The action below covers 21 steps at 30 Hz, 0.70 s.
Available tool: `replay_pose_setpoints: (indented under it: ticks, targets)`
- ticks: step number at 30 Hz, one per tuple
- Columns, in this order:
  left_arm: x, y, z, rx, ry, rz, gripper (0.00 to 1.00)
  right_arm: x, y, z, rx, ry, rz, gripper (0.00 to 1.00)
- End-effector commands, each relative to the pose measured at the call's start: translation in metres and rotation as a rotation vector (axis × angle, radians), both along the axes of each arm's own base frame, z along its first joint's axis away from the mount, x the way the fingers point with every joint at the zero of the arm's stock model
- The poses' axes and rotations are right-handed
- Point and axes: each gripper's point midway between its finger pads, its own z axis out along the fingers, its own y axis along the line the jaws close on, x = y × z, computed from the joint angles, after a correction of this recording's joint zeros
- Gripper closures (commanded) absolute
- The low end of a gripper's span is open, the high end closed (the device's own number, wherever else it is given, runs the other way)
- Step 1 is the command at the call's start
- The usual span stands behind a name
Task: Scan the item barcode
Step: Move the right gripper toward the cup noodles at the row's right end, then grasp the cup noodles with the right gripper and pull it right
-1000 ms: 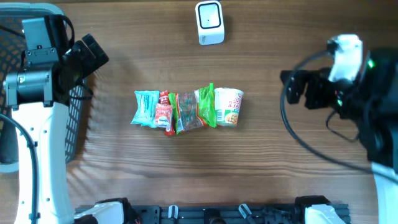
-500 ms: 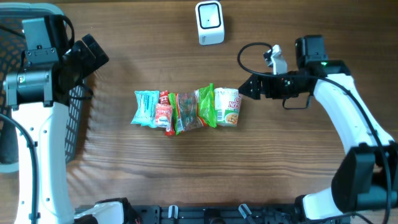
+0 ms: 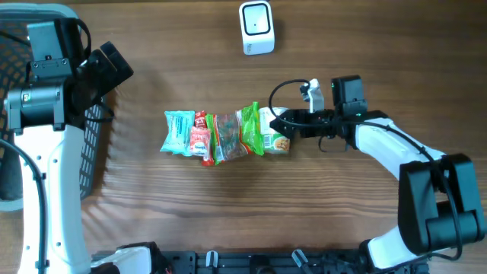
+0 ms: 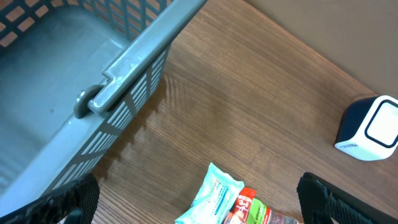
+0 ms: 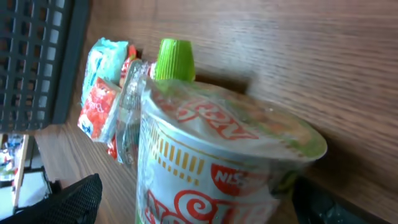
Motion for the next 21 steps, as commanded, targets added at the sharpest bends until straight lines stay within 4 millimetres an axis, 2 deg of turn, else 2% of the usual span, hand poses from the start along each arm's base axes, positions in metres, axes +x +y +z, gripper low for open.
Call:
replay_pose_setpoints:
  ticks: [1,5,7,9,13,16,17,19,21]
  targets:
    - [-0.001,0.002,0.007,0.008,-0.017,-0.003,0.00,0.000,0.004,-0.014,-0.003,0.056,-0.040,0.02]
    - [-0.001,0.002,0.007,0.007,-0.017,-0.003,0.00,-0.001,0.004,-0.026,-0.006,0.093,-0.048,0.03]
    - [-0.001,0.002,0.007,0.008,-0.017,-0.003,0.00,0.001,0.005,-0.026,0.002,0.085,-0.044,0.12]
    - [-0.001,0.002,0.007,0.008,-0.017,-0.003,0.00,0.000,0.007,-0.023,0.020,0.083,-0.033,0.27]
    - [-0.001,0.002,0.007,0.008,-0.017,-0.003,0.00,-0.003,0.017,-0.007,0.111,0.073,0.017,0.38]
    - [-0.001,0.002,0.007,0.008,-0.017,-0.003,0.00,0.000,0.011,0.009,0.173,0.058,0.020,0.39]
    - [-0.001,0.002,0.007,0.008,-0.017,-0.003,0.00,-0.001,0.011,0.011,0.184,0.059,0.022,0.35]
    - [-0.001,0.002,0.007,0.008,-0.017,-0.003,0.00,-0.002,0.012,0.008,0.161,0.025,0.049,0.16]
    - [-0.001,0.002,0.007,0.008,-0.017,-0.003,0.00,0.004,0.010,-0.003,0.077,-0.002,0.021,0.05]
